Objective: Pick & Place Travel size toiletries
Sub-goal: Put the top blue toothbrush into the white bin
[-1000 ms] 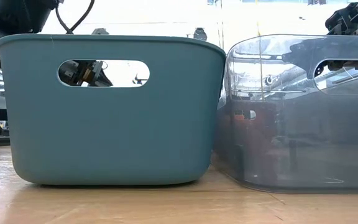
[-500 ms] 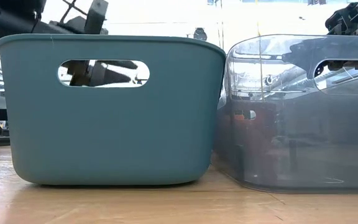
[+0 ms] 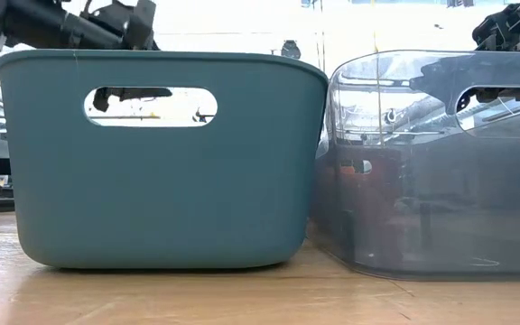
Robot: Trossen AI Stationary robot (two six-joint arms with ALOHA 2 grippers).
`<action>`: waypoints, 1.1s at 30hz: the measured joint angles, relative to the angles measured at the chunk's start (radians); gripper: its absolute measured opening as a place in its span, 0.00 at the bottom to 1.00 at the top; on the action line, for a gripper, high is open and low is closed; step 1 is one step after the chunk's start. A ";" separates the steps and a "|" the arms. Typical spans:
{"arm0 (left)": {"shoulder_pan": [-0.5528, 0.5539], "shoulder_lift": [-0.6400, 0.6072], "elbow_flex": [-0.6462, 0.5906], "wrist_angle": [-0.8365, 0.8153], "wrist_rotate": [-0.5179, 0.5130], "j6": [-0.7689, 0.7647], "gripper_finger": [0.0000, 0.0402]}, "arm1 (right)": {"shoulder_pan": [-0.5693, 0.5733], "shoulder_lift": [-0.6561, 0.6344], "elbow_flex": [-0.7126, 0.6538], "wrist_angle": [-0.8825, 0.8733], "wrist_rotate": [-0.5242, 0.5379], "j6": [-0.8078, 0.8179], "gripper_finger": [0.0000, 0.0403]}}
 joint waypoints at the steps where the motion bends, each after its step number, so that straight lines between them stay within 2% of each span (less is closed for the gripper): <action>1: 0.022 -0.022 0.000 -0.058 0.000 -0.019 0.51 | 0.000 0.000 0.000 0.000 0.000 0.000 0.43; 5: 0.136 -0.097 0.000 -0.268 0.008 -0.119 0.62 | 0.000 0.000 0.000 0.000 0.000 0.000 0.44; 8: 0.242 -0.136 0.000 -0.399 0.079 -0.175 0.69 | 0.000 0.000 0.000 0.000 0.000 0.000 0.43; 13: 0.427 -0.145 0.000 -0.562 0.192 -0.229 0.71 | 0.000 0.000 0.000 0.000 0.000 0.000 0.43; 17: 0.542 -0.110 0.000 -0.578 0.247 -0.183 0.68 | 0.000 0.000 0.000 0.000 0.000 0.000 0.43; 22: 0.642 -0.043 0.000 -0.554 0.262 -0.078 0.66 | 0.000 0.000 0.000 0.000 0.000 0.000 0.43; 28: 0.725 0.070 0.000 -0.533 0.447 -0.068 0.71 | 0.000 0.000 0.000 0.000 0.000 0.000 0.43; 30: 0.749 0.109 0.000 -0.533 0.449 -0.095 0.73 | 0.000 0.000 0.000 0.000 0.000 0.000 0.43; 33: 0.781 0.156 0.000 -0.530 0.380 -0.109 0.74 | 0.000 0.000 0.000 0.000 0.000 0.000 0.44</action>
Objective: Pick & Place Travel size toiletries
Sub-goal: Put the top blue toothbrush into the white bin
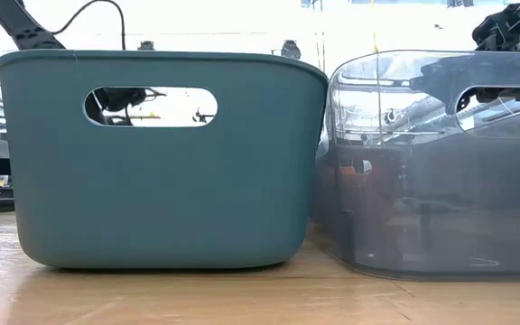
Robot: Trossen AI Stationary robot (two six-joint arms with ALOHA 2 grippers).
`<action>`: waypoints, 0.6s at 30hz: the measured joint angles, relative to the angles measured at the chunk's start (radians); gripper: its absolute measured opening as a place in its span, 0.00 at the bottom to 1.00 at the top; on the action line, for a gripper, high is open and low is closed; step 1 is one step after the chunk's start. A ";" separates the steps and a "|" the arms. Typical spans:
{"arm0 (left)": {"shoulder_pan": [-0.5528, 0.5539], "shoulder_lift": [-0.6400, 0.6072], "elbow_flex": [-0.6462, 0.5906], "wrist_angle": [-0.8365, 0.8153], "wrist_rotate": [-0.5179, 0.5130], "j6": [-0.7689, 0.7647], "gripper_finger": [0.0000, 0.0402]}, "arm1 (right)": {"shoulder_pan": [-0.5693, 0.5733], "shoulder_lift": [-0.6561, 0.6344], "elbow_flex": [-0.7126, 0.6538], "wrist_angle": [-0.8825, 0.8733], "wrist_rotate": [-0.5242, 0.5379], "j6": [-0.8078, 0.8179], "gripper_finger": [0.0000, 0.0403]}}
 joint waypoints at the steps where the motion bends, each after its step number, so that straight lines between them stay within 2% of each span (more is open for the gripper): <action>1: 0.008 0.012 0.000 0.009 -0.020 0.004 0.74 | 0.000 0.000 0.000 0.000 0.000 0.000 0.44; 3: 0.020 0.034 0.000 0.052 -0.025 0.060 0.74 | 0.000 0.000 0.000 0.000 0.000 0.000 0.43; 8: 0.029 0.047 0.000 0.159 0.121 0.341 0.71 | 0.000 0.000 0.000 0.000 0.000 0.000 0.43; 10: 0.029 0.047 0.000 0.190 0.130 0.406 0.70 | 0.000 0.000 0.000 0.000 0.000 0.000 0.43; 13: 0.036 0.047 0.000 0.188 0.131 0.432 0.68 | 0.000 0.000 0.000 0.000 0.000 0.000 0.44; 18: 0.067 0.047 0.000 0.126 0.214 0.429 0.65 | 0.000 0.000 0.000 0.000 0.000 0.000 0.43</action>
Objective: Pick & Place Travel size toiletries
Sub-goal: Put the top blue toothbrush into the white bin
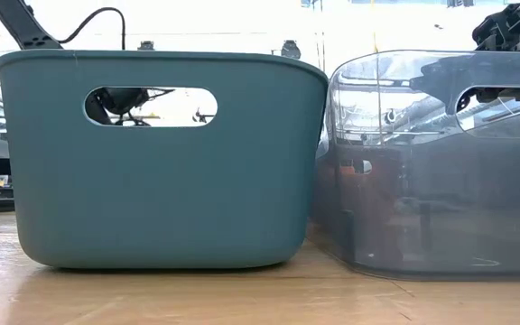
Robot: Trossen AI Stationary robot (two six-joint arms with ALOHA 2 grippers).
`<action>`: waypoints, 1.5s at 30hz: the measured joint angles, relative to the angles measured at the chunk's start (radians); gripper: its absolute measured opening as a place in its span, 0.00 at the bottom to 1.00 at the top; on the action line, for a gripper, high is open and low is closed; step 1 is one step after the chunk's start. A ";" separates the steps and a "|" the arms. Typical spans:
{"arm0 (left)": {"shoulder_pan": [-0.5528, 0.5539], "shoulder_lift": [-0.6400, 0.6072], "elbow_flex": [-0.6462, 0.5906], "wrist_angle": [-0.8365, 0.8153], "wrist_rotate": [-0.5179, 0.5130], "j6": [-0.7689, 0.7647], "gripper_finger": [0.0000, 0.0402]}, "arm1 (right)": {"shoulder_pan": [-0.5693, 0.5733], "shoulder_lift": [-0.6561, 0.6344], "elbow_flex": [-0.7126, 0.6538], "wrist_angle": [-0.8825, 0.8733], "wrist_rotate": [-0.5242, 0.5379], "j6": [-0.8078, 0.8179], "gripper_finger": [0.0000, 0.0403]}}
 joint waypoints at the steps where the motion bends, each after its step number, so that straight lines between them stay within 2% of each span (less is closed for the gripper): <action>1: 0.007 0.000 0.000 -0.016 0.007 -0.001 0.64 | 0.000 0.000 0.000 0.000 0.000 0.000 0.43; 11: 0.063 0.000 0.000 -0.067 0.029 -0.012 0.64 | 0.000 0.000 0.000 0.000 0.000 0.000 0.43; 17: 0.078 0.000 0.000 -0.094 0.147 0.020 0.64 | 0.000 0.000 0.000 0.000 0.000 0.000 0.43; 27: 0.065 -0.002 0.001 -0.167 0.177 0.057 0.64 | 0.000 0.000 0.000 0.000 0.000 0.000 0.43; 29: 0.054 -0.003 0.004 -0.201 0.193 0.010 0.64 | 0.000 0.000 0.000 0.000 0.000 0.000 0.43; 34: 0.034 -0.003 0.004 -0.253 0.236 -0.270 0.64 | 0.000 0.000 0.000 0.000 0.000 0.000 0.43; 38: 0.019 -0.003 0.004 -0.256 0.336 -0.327 0.64 | 0.000 0.000 0.000 0.000 0.000 0.000 0.43; 45: -0.018 -0.001 0.000 -0.235 0.244 -0.149 0.64 | 0.000 0.000 0.000 0.000 0.000 0.000 0.43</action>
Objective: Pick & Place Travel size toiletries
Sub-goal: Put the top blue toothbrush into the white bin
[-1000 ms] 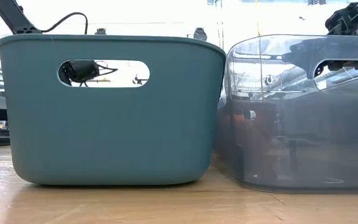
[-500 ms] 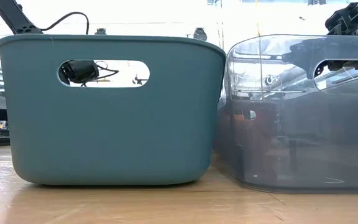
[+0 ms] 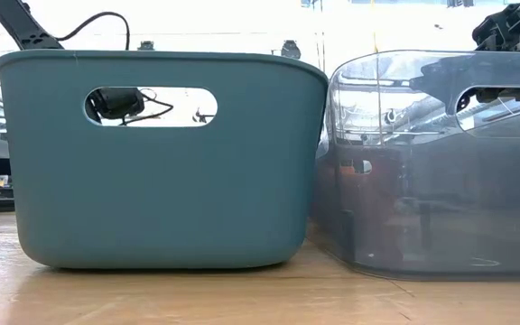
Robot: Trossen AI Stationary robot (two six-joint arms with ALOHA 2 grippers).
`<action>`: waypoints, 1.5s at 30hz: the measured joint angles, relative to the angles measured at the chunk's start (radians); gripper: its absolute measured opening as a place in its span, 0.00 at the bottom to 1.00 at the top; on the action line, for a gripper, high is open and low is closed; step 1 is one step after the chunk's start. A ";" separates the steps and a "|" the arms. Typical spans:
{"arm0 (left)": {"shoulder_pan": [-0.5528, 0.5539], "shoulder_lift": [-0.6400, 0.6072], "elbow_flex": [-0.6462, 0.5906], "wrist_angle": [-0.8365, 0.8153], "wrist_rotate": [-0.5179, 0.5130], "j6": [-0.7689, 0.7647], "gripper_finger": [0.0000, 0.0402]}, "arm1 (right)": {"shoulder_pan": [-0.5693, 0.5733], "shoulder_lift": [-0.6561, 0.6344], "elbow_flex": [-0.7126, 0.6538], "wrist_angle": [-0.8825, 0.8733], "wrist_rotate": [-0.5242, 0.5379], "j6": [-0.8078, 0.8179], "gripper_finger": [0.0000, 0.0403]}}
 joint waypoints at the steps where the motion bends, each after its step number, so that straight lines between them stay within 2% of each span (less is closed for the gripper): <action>1: -0.009 0.000 0.000 0.002 -0.017 0.031 0.64 | 0.000 0.000 0.000 0.000 0.000 0.000 0.43; 4: -0.037 0.002 -0.001 0.007 -0.079 0.096 0.64 | 0.000 0.000 0.000 0.000 0.000 0.000 0.43; 11: -0.121 0.003 -0.004 0.054 -0.258 0.139 0.64 | 0.000 0.000 0.000 0.000 0.000 0.000 0.43; 17: -0.161 0.003 -0.004 0.081 -0.267 0.155 0.64 | 0.000 0.000 0.000 0.000 0.000 0.000 0.43; 25: -0.164 0.002 -0.004 0.075 -0.219 0.126 0.62 | 0.000 0.000 0.000 0.000 0.000 0.000 0.43; 29: -0.164 0.002 -0.003 0.076 -0.219 0.126 0.53 | 0.000 0.000 0.000 0.000 0.000 0.000 0.43; 35: -0.164 0.002 -0.002 0.083 -0.231 0.097 0.32 | 0.000 0.000 0.000 0.000 0.000 0.000 0.43; 40: -0.164 0.002 -0.002 0.083 -0.286 0.010 0.17 | 0.000 0.000 0.000 0.000 0.000 0.000 0.43; 45: -0.164 0.001 -0.001 0.081 -0.278 -0.060 0.06 | 0.000 0.000 0.000 0.000 0.000 0.000 0.43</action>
